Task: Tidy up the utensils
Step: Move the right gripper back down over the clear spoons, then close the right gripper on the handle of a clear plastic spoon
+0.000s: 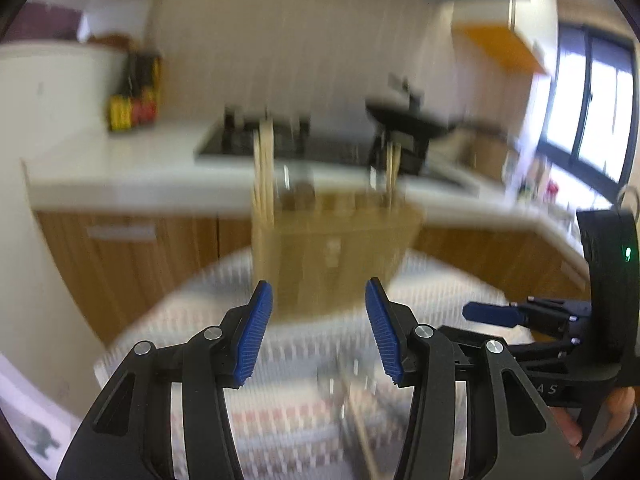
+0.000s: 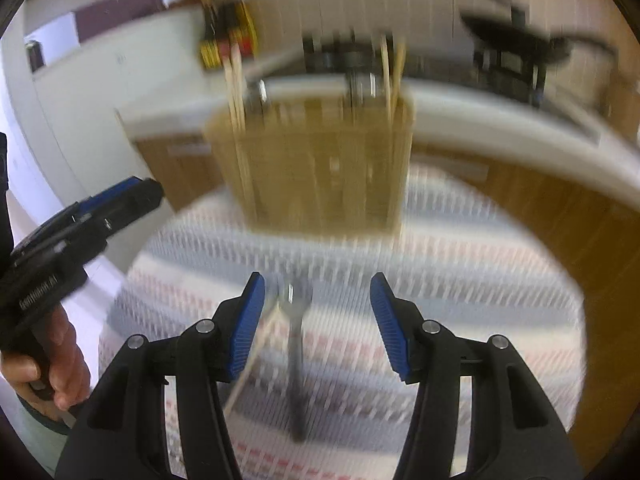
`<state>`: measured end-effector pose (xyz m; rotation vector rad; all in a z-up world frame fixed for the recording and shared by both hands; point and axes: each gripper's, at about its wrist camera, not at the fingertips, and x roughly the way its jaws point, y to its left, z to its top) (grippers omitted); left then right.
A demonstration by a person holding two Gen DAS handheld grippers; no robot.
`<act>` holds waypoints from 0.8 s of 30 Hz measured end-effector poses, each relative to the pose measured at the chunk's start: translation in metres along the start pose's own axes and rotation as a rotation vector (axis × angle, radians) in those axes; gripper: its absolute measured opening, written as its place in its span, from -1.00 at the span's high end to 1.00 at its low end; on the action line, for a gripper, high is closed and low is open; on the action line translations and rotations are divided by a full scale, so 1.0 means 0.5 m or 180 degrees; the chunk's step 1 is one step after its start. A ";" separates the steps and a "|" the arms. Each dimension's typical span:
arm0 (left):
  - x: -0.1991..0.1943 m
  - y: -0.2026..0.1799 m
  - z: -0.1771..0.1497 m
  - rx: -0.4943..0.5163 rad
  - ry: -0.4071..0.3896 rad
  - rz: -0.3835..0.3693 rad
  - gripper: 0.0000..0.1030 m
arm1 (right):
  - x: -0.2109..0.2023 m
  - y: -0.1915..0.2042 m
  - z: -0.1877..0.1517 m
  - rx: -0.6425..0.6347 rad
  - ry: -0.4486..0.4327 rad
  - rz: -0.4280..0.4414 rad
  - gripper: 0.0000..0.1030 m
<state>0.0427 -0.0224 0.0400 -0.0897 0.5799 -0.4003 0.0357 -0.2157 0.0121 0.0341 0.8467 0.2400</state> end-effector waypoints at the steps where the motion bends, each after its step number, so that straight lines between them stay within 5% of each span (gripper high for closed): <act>1: 0.015 0.003 -0.021 -0.0021 0.0112 -0.0009 0.10 | 0.014 -0.005 -0.017 0.0088 0.0041 0.0031 0.01; 10: 0.113 0.020 -0.131 0.0001 0.0799 -0.0118 0.23 | 0.092 0.027 -0.111 0.0059 0.0151 0.0001 0.30; 21: 0.153 0.005 -0.150 0.0079 0.1102 -0.0036 0.29 | 0.120 0.057 -0.140 -0.0132 0.0249 -0.0227 0.40; 24: 0.157 -0.007 -0.150 0.0169 0.1121 0.0043 0.30 | 0.122 0.060 -0.142 -0.0180 0.0232 -0.0336 0.60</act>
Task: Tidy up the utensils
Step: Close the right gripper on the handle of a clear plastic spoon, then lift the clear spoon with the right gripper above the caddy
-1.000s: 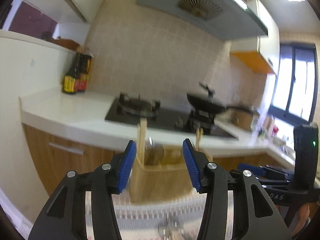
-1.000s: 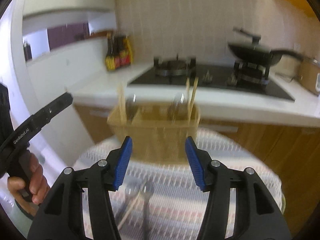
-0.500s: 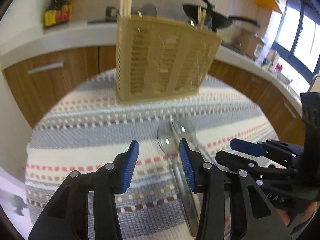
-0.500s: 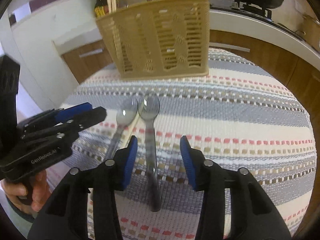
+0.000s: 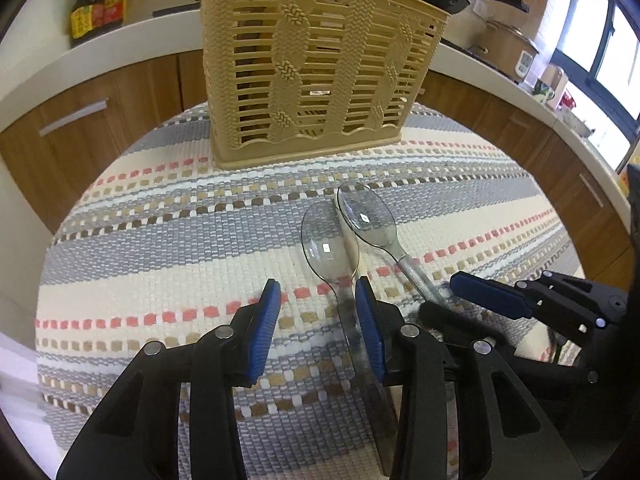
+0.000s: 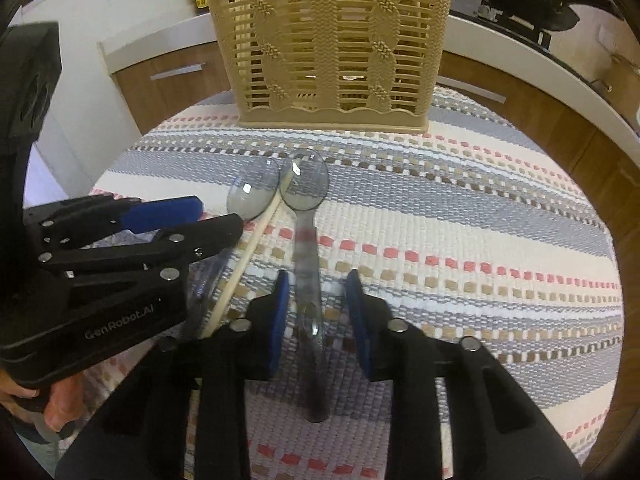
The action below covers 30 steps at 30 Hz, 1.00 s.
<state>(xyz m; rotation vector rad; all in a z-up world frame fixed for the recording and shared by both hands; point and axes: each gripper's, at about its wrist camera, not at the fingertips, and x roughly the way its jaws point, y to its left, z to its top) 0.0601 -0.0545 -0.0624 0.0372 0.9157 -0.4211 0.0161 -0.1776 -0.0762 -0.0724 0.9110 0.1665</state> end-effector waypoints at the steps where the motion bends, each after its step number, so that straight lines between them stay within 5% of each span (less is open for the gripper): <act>1: 0.002 -0.007 0.001 0.0035 0.0004 0.0036 0.30 | 0.000 -0.002 -0.002 -0.0005 -0.0010 -0.0028 0.71; 11: 0.017 -0.046 0.007 0.0281 0.0087 0.0371 0.34 | -0.032 -0.066 -0.027 0.0326 0.0028 -0.0008 0.80; 17: 0.020 -0.058 0.007 0.0391 0.0109 0.0445 0.81 | -0.038 -0.091 -0.035 0.0502 0.0126 0.0114 0.79; 30: -0.047 0.015 -0.035 -0.0079 0.0107 0.0298 0.81 | -0.056 -0.089 -0.052 0.0479 0.0326 0.0181 0.79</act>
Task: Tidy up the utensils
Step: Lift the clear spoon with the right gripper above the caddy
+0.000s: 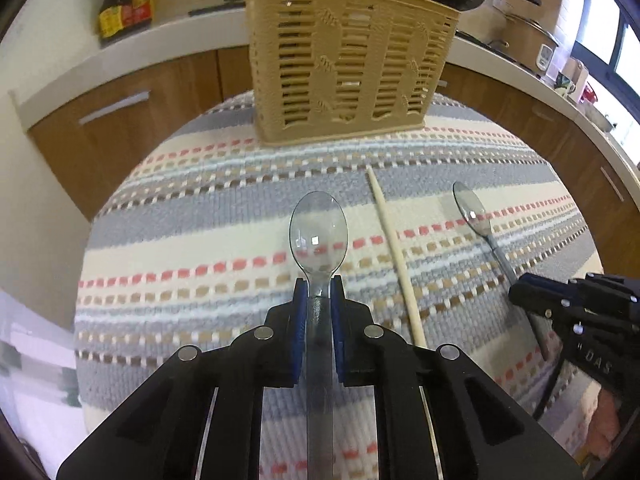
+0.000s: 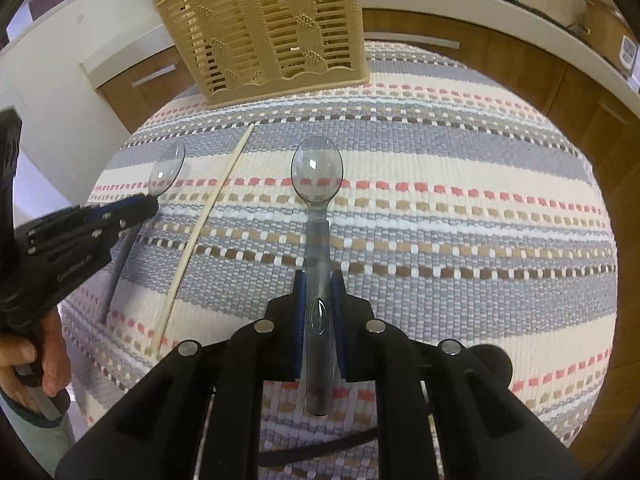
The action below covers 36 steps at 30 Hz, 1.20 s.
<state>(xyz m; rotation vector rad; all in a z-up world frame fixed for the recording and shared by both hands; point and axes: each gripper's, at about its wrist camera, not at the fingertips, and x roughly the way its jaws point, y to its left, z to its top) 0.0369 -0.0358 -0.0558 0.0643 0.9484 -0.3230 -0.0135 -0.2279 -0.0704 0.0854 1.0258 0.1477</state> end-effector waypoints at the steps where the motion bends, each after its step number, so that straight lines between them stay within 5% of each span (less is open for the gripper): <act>1: 0.002 0.001 -0.003 0.0013 0.0066 -0.0042 0.80 | -0.001 -0.002 0.003 0.0023 0.0021 0.0033 0.77; 3: 0.001 0.003 -0.008 0.0025 0.0116 -0.0138 0.79 | -0.001 -0.009 0.010 0.0108 0.0061 0.0113 0.64; 6: 0.003 0.006 -0.005 0.0046 0.0182 -0.0221 0.62 | -0.003 -0.025 0.023 0.0265 0.0058 0.0243 0.10; 9: 0.009 0.011 0.004 0.0096 0.0274 -0.0283 0.60 | -0.003 -0.022 0.046 0.0210 0.0028 0.0138 0.07; 16: 0.018 -0.009 0.025 0.0552 0.0545 -0.0316 0.49 | 0.036 0.007 0.095 0.0004 0.0336 -0.0011 0.39; 22: 0.031 -0.045 0.030 0.0870 0.0632 -0.0164 0.48 | 0.045 0.053 0.079 -0.0321 0.0246 -0.0421 0.66; 25: 0.028 -0.056 0.025 0.0969 0.0604 -0.0081 0.77 | 0.045 0.065 0.077 -0.0332 0.0244 -0.0366 0.80; 29: 0.027 -0.049 0.031 0.0850 0.0552 -0.0219 0.81 | 0.032 0.055 0.083 -0.0167 0.0126 -0.0173 0.80; 36: -0.060 -0.011 0.096 0.0466 -0.0149 -0.0489 0.81 | -0.052 0.037 0.130 -0.0170 -0.0347 0.0094 0.80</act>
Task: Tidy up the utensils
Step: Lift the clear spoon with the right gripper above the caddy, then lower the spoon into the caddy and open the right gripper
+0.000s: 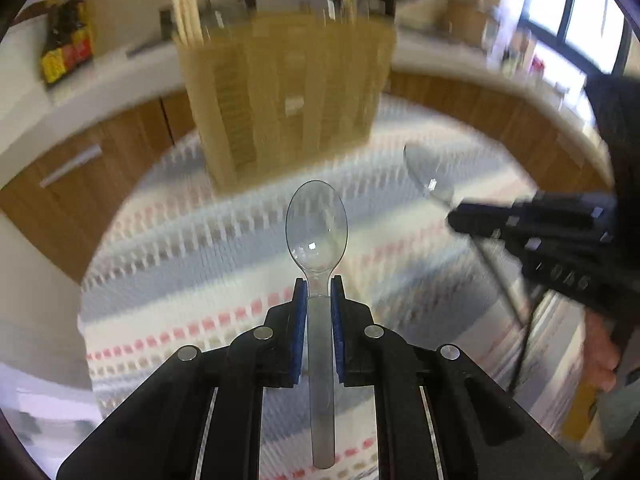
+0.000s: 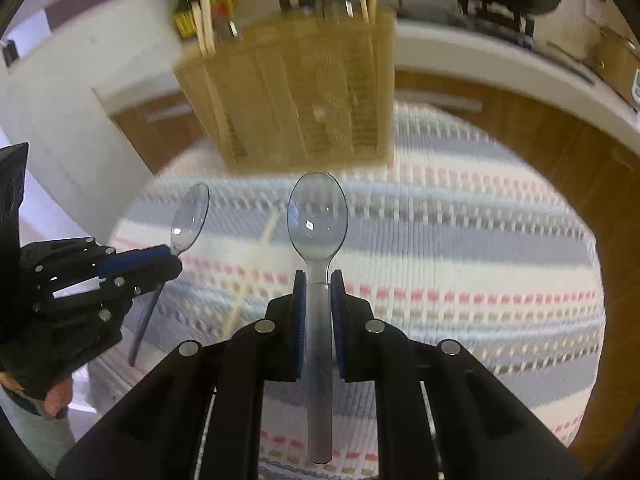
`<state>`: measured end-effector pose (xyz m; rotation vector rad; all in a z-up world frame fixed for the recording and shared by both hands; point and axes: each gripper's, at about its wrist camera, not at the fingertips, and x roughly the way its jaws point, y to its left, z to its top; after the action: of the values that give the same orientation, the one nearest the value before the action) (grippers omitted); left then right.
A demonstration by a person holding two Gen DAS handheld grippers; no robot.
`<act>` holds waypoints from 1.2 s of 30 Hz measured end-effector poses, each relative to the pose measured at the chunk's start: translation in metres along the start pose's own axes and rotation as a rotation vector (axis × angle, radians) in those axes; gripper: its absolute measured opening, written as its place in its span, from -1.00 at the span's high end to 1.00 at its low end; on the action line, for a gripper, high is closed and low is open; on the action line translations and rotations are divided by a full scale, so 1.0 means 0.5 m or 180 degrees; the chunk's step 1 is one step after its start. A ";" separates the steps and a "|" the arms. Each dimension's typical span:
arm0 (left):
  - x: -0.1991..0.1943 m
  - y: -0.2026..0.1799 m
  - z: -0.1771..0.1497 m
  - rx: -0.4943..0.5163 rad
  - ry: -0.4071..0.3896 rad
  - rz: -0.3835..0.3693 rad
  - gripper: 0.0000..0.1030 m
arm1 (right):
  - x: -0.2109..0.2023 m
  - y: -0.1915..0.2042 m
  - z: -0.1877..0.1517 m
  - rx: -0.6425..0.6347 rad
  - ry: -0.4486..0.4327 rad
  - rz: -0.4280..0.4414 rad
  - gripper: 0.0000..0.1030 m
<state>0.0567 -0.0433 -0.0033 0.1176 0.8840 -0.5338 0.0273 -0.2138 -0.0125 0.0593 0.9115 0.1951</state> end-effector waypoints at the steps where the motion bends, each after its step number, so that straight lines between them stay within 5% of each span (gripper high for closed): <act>1: -0.016 0.004 0.012 -0.0044 -0.0121 -0.0035 0.81 | -0.016 0.001 0.012 -0.0026 -0.0101 0.0021 0.80; 12: -0.177 0.013 0.171 -0.0227 -0.1472 -0.0132 0.81 | -0.135 -0.027 0.167 0.0005 -0.1168 0.0204 0.80; 21: -0.182 0.009 0.250 -0.0230 -0.2379 0.0253 0.81 | -0.168 -0.059 0.303 0.0064 -0.1831 0.0182 0.80; 26: -0.131 0.031 0.268 -0.0359 -0.2486 0.0324 0.81 | -0.124 -0.087 0.356 0.0184 -0.1826 0.0360 0.80; 36: -0.066 0.078 0.263 -0.0548 -0.2503 0.0405 0.81 | -0.042 -0.076 0.368 0.0011 -0.1990 0.0230 0.80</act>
<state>0.1515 -0.0376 0.1010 -0.1864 0.1485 -0.3355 0.1659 -0.2494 0.1113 0.1474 0.2866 0.2247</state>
